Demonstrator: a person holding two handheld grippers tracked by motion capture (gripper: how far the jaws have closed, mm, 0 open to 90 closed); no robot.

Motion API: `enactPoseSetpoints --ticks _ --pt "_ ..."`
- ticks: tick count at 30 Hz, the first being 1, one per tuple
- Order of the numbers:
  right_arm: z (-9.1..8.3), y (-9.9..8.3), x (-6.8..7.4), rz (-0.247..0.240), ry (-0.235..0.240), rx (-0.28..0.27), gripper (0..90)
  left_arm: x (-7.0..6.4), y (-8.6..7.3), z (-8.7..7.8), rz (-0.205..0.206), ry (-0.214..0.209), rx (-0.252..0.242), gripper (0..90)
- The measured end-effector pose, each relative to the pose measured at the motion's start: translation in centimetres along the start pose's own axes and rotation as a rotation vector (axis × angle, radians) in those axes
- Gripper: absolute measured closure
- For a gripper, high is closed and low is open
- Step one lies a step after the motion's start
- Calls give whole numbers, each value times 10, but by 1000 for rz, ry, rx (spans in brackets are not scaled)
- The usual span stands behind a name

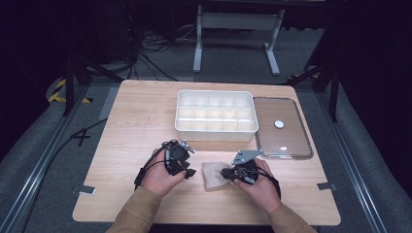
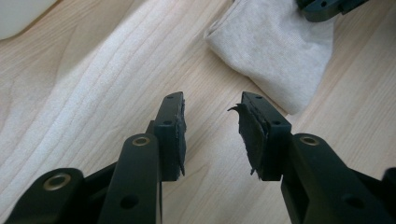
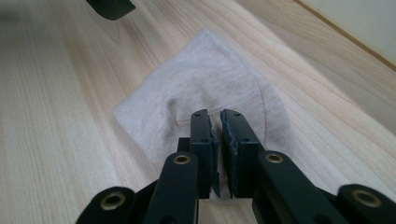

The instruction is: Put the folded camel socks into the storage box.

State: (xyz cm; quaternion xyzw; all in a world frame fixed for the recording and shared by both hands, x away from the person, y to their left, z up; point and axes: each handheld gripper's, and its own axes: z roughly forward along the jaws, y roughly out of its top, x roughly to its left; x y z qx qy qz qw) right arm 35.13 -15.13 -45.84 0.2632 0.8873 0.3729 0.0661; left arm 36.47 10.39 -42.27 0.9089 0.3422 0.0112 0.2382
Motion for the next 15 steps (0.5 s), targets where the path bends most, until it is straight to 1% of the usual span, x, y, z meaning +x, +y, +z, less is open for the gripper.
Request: enactPoseSetpoints --ticks 1,2,3,5,6,7,8,10,11,12,13,15 --pt "1 -1 -1 5 -2 4 833 0 -1 3 -5 1 -3 616" --pt "2 -2 -2 11 2 5 836 0 -1 4 5 11 -2 619" --pt "3 -2 -3 16 2 5 842 0 -1 6 13 15 -12 619" --pt "3 -3 -5 16 0 8 846 0 -2 9 3 12 -28 623" --pt "3 -3 -5 16 1 9 846 1 -2 11 11 14 -21 627" --pt "4 -3 -7 15 8 9 846 0 -3 12 6 14 -19 633" --pt "3 -4 -7 16 10 11 849 0 -3 16 11 3 -17 640" --pt "3 -4 -8 15 11 14 853 0 -2 17 10 -1 -15 674" --pt "2 -4 -8 14 9 16 855 -1 -2 20 12 -10 -17 674" --pt "2 -5 -9 12 10 15 859 -2 -1 22 26 -11 -18 700" --pt "2 -5 -9 21 15 17 863 -3 0 23 26 -15 -12 715" --pt "1 -6 -11 25 18 24 869 -6 2 28 42 -16 -7 737"
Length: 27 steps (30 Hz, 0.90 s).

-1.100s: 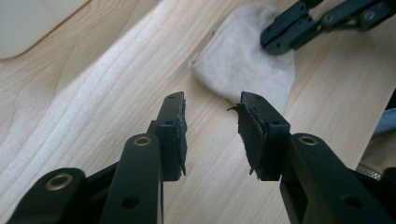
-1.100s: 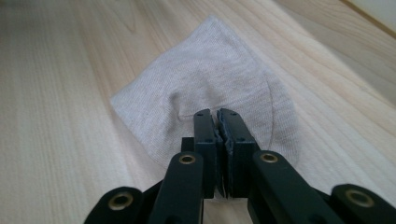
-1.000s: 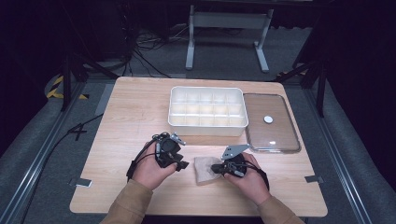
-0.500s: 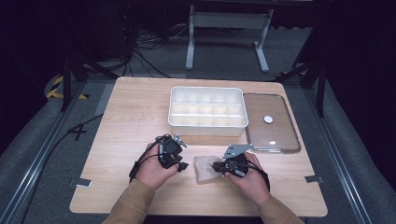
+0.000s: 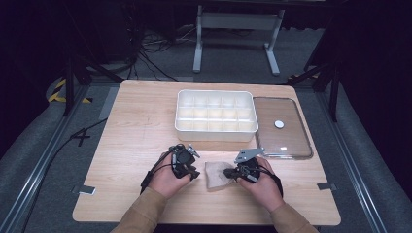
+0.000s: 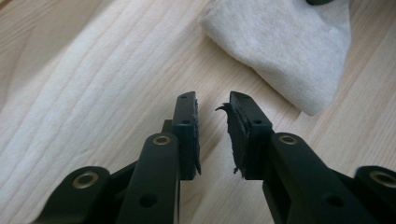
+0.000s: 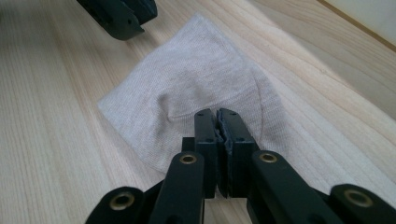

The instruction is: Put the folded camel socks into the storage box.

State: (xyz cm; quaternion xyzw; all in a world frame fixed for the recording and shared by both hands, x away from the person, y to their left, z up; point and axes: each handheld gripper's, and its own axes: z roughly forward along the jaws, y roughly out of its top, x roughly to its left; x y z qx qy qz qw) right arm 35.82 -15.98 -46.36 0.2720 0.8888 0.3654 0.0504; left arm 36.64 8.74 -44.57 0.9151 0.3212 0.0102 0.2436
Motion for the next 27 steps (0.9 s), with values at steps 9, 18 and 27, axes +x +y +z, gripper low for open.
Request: enactPoseSetpoints --ticks 9,18,27 --pt "-11 0 10 8 -9 -89 839 -4 8 10 24 -16 28 774" --pt "6 2 10 40 10 -54 851 -4 8 10 21 -13 38 782" --pt "4 -11 -8 136 120 -57 894 -10 11 12 56 -28 40 794"
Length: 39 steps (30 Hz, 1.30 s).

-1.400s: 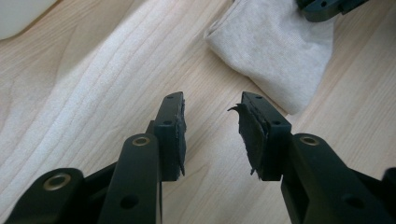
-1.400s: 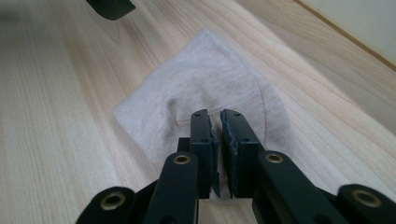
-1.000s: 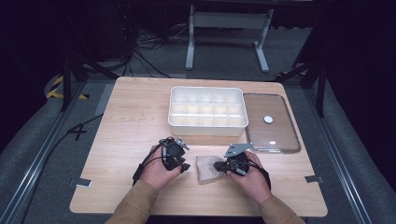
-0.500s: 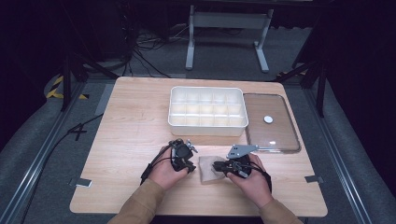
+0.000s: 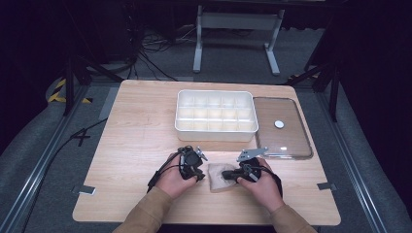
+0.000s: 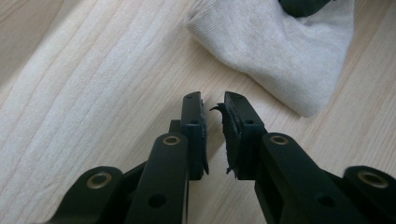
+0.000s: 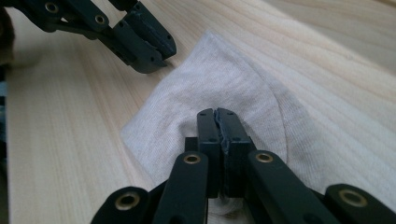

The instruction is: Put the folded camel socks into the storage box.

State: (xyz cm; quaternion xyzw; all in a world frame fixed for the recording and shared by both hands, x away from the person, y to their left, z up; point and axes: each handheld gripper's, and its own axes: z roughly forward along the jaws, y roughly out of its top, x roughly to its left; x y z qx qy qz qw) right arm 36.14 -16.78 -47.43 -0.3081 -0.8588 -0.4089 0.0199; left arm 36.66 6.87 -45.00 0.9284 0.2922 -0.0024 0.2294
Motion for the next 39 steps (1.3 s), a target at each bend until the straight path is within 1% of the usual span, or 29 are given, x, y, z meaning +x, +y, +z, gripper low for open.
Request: enactPoseSetpoints --ticks 2,3,4,5,6,8,9,10,13,14,16,17,19,20,21,24,25,26,27,29,30,31,32,33,34,35,37,38,39 --pt "-2 -5 -5 34 28 -20 895 -1 2 1 18 -3 2 800" --pt "-2 -7 -8 58 53 -40 895 -3 3 2 20 -8 -2 799" --pt "-2 -9 -11 71 63 -53 897 -3 4 2 34 -16 4 795" --pt "-2 -10 -12 77 73 -60 897 -3 4 2 34 -16 4 794" --pt "-2 -11 -12 78 73 -66 898 -5 7 5 45 -28 6 796" --pt "-2 -10 -8 47 47 -58 897 -6 9 7 51 -37 9 801" --pt "-2 -9 -5 30 27 -48 897 -7 9 8 46 -38 2 801" --pt "-2 -8 -3 16 14 -42 897 -7 11 8 55 -39 2 800" --pt "-2 -5 6 -52 -49 -13 897 -11 14 9 68 -39 4 797" --pt "-2 -4 8 -68 -64 -4 897 -12 15 9 84 -37 -8 796" --pt "-2 -3 11 -82 -80 3 897 -15 17 7 103 -42 -14 792" --pt "-2 -3 11 -83 -81 3 897 -15 17 7 103 -42 -14 789" --pt "-2 -4 11 -83 -82 3 897 -18 19 4 113 -47 -44 785" --pt "-2 -4 11 -82 -83 1 897 -19 20 3 121 -53 -49 780" --pt "-2 -4 11 -85 -87 1 897 -22 23 1 142 -59 -70 771" --pt "-2 -3 13 -91 -94 5 897 -27 26 1 154 -64 -96 759" --pt "-2 -3 14 -94 -100 9 896 -29 28 1 166 -68 -95 754" --pt "-2 -3 14 -94 -100 9 896 -29 28 1 166 -68 -95 743" --pt "-2 -2 18 -121 -123 12 896 -31 30 2 176 -73 -100 722" --pt "-1 -2 20 -119 -127 13 896 -35 32 4 191 -75 -88 713" --pt "-1 -2 20 -122 -131 13 896 -37 32 6 189 -67 -101 702" --pt "-1 -2 20 -118 -131 14 896 -38 33 5 193 -64 -89 698" --pt "-1 -2 20 -114 -129 13 894 -37 32 5 190 -66 -94 697" --pt "-2 -2 19 -116 -127 11 892 -35 32 3 181 -70 -83 695" --pt "-3 -2 19 -112 -127 10 890 -34 31 4 183 -68 -90 692" --pt "-4 -1 19 -112 -129 12 884 -32 31 3 177 -63 -84 689" --pt "-13 2 20 -121 -150 7 876 -31 31 4 166 -58 -79 685" --pt "-13 2 20 -121 -150 7 876 -31 31 4 166 -58 -79 685" --pt "-20 4 20 -124 -162 -1 873 -31 31 4 166 -57 -78 685"
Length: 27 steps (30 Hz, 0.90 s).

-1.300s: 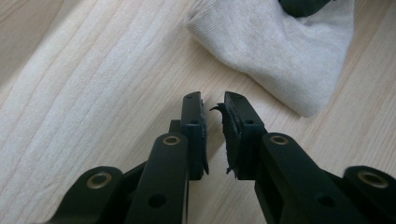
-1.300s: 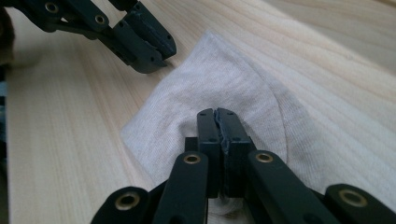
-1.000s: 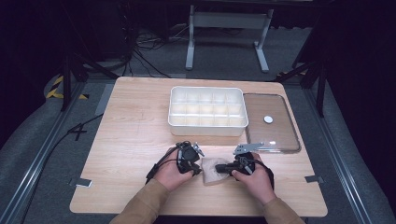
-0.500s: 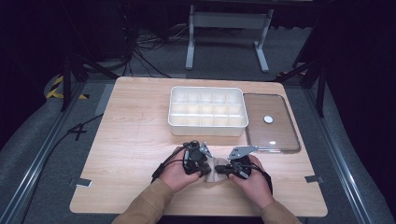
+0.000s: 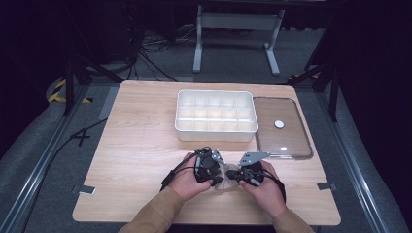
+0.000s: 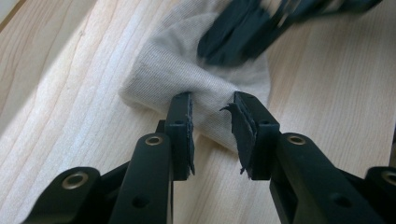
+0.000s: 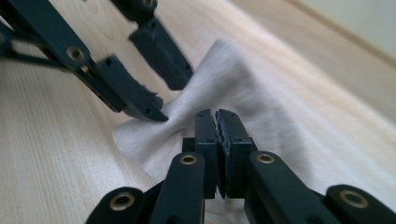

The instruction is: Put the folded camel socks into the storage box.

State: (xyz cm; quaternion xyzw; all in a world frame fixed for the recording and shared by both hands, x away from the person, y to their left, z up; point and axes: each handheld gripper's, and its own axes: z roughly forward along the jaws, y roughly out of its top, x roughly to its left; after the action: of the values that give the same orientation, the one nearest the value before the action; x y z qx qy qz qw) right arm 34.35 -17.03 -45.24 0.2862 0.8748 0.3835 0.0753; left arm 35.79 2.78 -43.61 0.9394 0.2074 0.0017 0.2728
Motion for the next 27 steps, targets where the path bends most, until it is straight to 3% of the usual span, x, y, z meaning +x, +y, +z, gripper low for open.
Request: enactPoseSetpoints --ticks 1,3,4,8,11,15,20,27 --pt "-13 2 -3 0 -28 2 873 0 1 0 3 -2 4 681" --pt "-19 1 -6 1 -44 7 873 0 1 0 0 -1 -3 680" --pt "-29 -2 -13 23 -66 46 866 0 1 1 -1 -1 -5 678" --pt "-35 -10 -23 63 -74 100 867 -1 1 1 -9 2 -4 674" --pt "-28 -14 -23 74 -49 127 869 -1 2 0 -6 1 -14 670" --pt "-12 -15 -19 46 -42 154 883 -1 3 -1 -11 -4 -31 667" --pt "-6 -14 -13 33 -28 142 888 -1 3 -3 -15 -14 -78 668" --pt "0 -12 -6 19 -6 142 888 0 3 -3 -11 -16 -84 645"
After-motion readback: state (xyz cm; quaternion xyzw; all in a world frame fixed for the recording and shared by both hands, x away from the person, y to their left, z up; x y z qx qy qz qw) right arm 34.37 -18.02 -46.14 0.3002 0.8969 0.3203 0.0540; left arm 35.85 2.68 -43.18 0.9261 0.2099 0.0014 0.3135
